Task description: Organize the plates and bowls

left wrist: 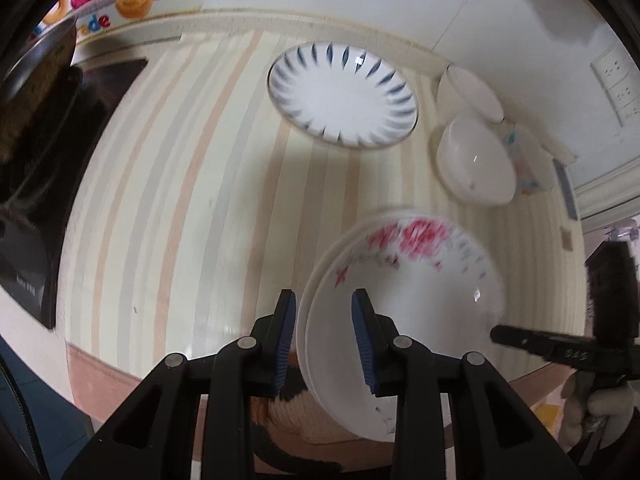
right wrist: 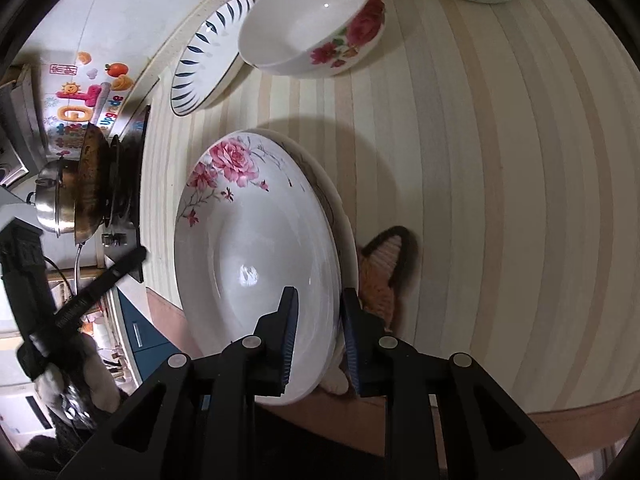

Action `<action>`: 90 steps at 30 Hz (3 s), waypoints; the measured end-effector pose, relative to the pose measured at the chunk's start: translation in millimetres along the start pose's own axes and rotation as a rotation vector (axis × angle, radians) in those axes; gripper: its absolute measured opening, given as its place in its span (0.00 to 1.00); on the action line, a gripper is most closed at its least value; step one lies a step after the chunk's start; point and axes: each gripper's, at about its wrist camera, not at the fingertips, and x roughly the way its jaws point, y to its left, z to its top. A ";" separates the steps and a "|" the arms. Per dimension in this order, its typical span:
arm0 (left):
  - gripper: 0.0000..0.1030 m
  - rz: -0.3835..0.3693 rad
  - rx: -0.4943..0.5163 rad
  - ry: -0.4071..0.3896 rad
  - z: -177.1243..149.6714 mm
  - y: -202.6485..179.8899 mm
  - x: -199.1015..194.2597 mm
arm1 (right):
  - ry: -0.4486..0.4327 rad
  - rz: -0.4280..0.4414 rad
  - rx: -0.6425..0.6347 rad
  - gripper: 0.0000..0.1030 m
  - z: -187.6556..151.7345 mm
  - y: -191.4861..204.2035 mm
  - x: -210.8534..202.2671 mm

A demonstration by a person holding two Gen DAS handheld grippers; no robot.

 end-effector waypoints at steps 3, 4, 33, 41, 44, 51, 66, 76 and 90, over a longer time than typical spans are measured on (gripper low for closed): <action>0.26 -0.022 0.006 -0.008 18.6 2.0 -4.9 | 0.019 -0.037 0.054 0.25 7.1 -3.1 -8.2; 0.26 -0.024 0.008 -0.012 24.5 2.8 -6.8 | 0.013 -0.031 0.073 0.25 9.7 -3.9 -13.5; 0.14 -0.030 -0.009 0.102 203.8 60.0 129.1 | -0.131 -0.260 0.018 0.08 251.3 106.2 47.5; 0.13 0.005 -0.004 0.077 195.6 58.5 121.9 | -0.148 -0.262 -0.032 0.08 248.8 111.3 48.5; 0.13 0.012 0.000 0.062 194.0 52.0 111.8 | -0.153 -0.258 -0.045 0.08 245.1 114.6 43.6; 0.13 0.016 0.000 0.006 183.5 43.6 74.7 | -0.168 -0.224 -0.079 0.08 229.3 125.6 24.1; 0.13 -0.025 -0.009 -0.097 102.4 10.1 -11.3 | -0.212 -0.154 -0.185 0.08 136.6 137.1 -54.7; 0.13 -0.023 0.004 -0.071 32.1 -21.5 -12.6 | -0.178 -0.143 -0.188 0.08 56.4 108.8 -59.5; 0.13 0.006 0.019 0.075 -20.1 -30.5 53.4 | -0.095 -0.181 -0.166 0.08 7.8 55.3 -7.2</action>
